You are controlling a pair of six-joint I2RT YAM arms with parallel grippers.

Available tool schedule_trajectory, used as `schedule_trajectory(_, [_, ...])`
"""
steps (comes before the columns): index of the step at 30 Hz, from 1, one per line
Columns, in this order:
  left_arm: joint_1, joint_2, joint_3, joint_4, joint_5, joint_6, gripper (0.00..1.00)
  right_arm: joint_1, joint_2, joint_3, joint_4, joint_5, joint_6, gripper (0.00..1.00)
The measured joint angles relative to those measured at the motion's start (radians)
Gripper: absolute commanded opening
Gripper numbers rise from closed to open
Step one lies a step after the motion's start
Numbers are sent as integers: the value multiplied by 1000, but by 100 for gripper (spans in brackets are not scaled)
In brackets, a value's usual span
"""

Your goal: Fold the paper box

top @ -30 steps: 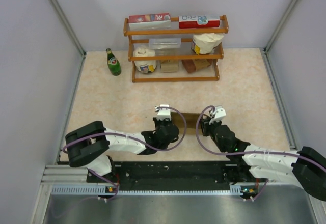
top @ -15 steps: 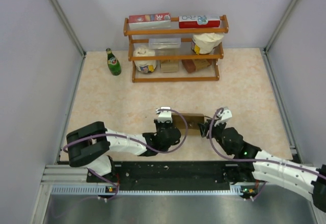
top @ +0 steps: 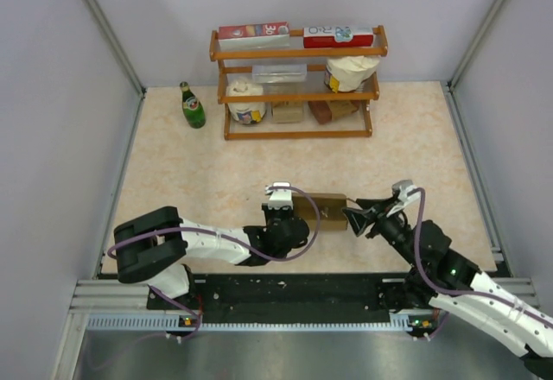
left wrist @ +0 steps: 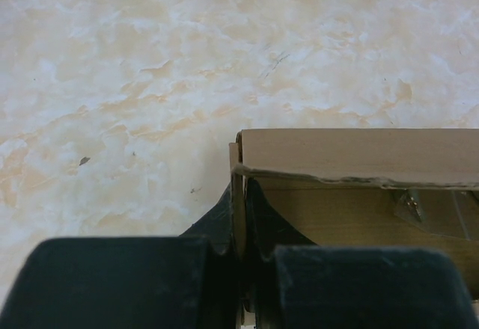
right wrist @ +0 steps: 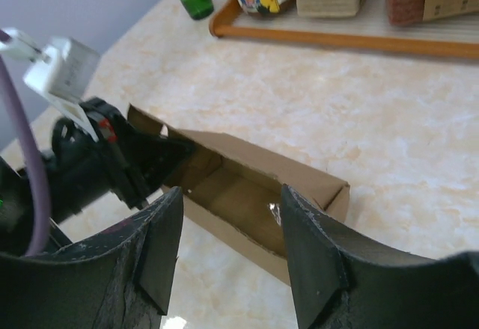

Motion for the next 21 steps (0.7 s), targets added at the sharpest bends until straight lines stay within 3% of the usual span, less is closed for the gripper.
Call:
schedule_trajectory(4, [-4, 0, 0, -2, -3, -4, 0, 0, 72, 101, -7, 36, 0, 52])
schedule_trajectory(11, [-11, 0, 2, -10, -10, -5, 0, -21, 519, 369, -29, 79, 0, 47])
schedule_trajectory(17, [-18, 0, 2, -14, -15, -4, 4, -164, 766, 515, -77, -22, 60, 36])
schedule_trajectory(21, [-26, 0, 2, -17, -19, -4, 10, -186, 884, 543, -110, -122, 86, 31])
